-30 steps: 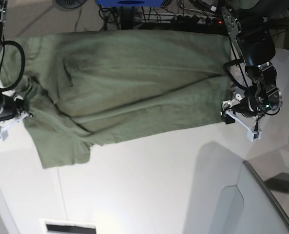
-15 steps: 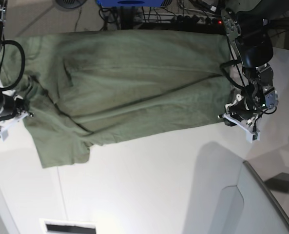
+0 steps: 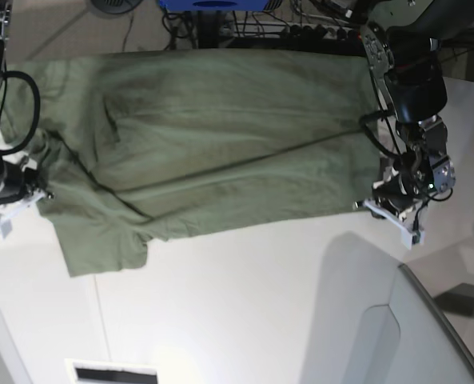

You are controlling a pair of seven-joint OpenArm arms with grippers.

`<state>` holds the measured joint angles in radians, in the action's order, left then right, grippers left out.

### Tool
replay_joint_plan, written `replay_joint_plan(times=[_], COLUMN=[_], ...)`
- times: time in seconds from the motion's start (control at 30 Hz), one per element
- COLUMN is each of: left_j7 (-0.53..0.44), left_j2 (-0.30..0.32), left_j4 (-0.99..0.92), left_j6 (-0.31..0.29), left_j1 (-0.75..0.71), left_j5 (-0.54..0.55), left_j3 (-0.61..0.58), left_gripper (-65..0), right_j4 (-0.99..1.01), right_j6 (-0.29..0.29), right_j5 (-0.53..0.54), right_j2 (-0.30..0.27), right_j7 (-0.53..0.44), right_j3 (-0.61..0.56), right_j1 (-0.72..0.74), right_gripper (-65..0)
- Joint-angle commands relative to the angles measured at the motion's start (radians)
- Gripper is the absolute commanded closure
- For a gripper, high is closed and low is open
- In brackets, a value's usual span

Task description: Layout the t-shirt on the table in an organized manner, then fold the t-shirt properly

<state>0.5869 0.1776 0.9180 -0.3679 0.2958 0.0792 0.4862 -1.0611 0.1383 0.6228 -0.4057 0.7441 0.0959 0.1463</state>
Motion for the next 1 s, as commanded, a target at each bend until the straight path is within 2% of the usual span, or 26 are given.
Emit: replay_joint_plan(times=[0.0, 0.1, 0.3, 0.6, 0.67, 0.8, 0.97], left_j7=[-0.021, -0.018, 0.057, 0.086, 0.086, 0.086, 0.086], left_j2=[0.013, 0.015, 0.023, 0.02, 0.018, 0.02, 0.02], left_j4=[0.028, 0.042, 0.094, 0.151, 0.151, 0.151, 0.151], left_j6=[-0.003, -0.003, -0.003, -0.003, -0.003, -0.003, -0.003], left_j1=[0.03, 0.058, 0.113, 0.159, 0.159, 0.153, 0.153], left_j5=[0.011, 0.008, 0.014, 0.014, 0.014, 0.014, 0.014], left_j3=[-0.001, -0.001, -0.001, -0.002, -0.007, -0.068, -0.074], left_gripper=[0.0, 0.0, 0.0, 0.0, 0.0, 0.0, 0.0], right_j4=[-0.021, -0.021, -0.02, -0.014, -0.015, -0.014, -0.014], right_j6=[0.002, 0.002, 0.004, 0.004, 0.004, 0.005, 0.007], right_j5=[0.007, 0.007, 0.007, -0.004, -0.07, -0.252, -0.472], right_j2=[-0.031, -0.04, -0.049, -0.052, -0.046, 0.018, 0.092], right_j7=[-0.018, -0.018, -0.013, -0.019, -0.019, -0.057, -0.108], right_j3=[0.003, 0.003, 0.003, 0.003, 0.005, 0.005, 0.005], right_j1=[0.034, 0.06, 0.126, 0.171, 0.171, 0.174, 0.172], right_gripper=[0.0, 0.0, 0.0, 0.0, 0.0, 0.0, 0.0])
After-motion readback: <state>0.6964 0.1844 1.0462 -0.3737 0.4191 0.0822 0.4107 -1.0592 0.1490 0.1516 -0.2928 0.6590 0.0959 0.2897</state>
